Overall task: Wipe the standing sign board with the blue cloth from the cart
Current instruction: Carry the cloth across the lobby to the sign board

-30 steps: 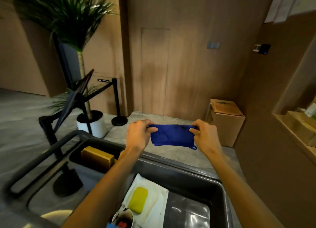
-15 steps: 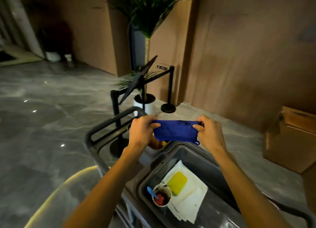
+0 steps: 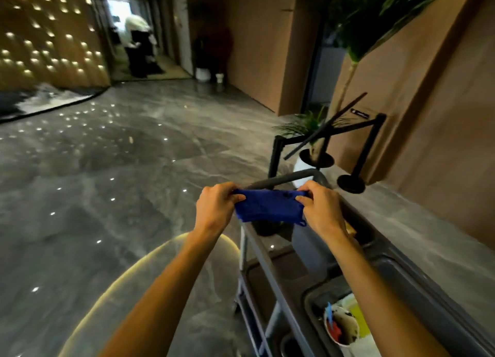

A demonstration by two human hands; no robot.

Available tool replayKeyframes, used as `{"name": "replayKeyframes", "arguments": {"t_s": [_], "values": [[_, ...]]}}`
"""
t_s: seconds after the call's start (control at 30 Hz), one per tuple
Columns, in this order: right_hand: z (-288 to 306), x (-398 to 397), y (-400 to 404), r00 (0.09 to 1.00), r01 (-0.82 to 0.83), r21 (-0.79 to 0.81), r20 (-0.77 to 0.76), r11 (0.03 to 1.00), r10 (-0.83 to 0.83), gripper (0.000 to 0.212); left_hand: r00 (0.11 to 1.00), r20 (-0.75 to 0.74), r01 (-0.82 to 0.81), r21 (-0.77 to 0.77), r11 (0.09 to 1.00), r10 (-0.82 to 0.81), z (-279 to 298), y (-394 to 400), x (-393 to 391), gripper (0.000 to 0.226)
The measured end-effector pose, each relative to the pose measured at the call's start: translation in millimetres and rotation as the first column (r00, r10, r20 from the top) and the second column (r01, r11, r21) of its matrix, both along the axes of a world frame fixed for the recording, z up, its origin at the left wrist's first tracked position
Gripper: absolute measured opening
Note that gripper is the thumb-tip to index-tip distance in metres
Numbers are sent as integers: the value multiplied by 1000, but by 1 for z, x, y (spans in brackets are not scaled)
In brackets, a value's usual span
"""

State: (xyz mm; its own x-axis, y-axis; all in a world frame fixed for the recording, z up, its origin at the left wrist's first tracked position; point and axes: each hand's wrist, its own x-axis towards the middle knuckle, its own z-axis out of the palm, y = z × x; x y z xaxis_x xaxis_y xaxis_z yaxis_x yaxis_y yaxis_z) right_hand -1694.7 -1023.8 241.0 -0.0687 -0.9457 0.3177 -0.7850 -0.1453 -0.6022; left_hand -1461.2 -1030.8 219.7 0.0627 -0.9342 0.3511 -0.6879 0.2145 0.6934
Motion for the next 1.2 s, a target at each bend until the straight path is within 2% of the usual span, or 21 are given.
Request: {"name": "replayKeyframes", "arguments": {"t_s": [0.13,0.33,0.47,0.6,0.8,0.97,1.2], "values": [[-8,74,-13,992,-127,-9,3,992,127,12,994,-7,-109,25,994,109,-9,12,74,9],[-10,189,-21,940,-340,13,25,940,339,11,949,-79,-303,45,952,306,-16,44,184,11],[-15,269,-20,893,-450,12,34,893,449,7,891,-81,-444,53,895,447,-20,76,255,11],[-20,352,-14,808,-588,26,57,809,586,13,806,-109,-580,57,813,582,-23,118,320,11],[-25,471,9,634,-773,46,54,632,771,17,654,-70,-753,32,657,753,-29,187,399,11],[-32,568,35,474,-880,43,54,472,879,10,485,-66,-873,23,487,872,-33,243,456,12],[-36,703,66,205,-978,58,51,202,978,11,207,-69,-978,-25,205,976,-38,300,524,10]]}}
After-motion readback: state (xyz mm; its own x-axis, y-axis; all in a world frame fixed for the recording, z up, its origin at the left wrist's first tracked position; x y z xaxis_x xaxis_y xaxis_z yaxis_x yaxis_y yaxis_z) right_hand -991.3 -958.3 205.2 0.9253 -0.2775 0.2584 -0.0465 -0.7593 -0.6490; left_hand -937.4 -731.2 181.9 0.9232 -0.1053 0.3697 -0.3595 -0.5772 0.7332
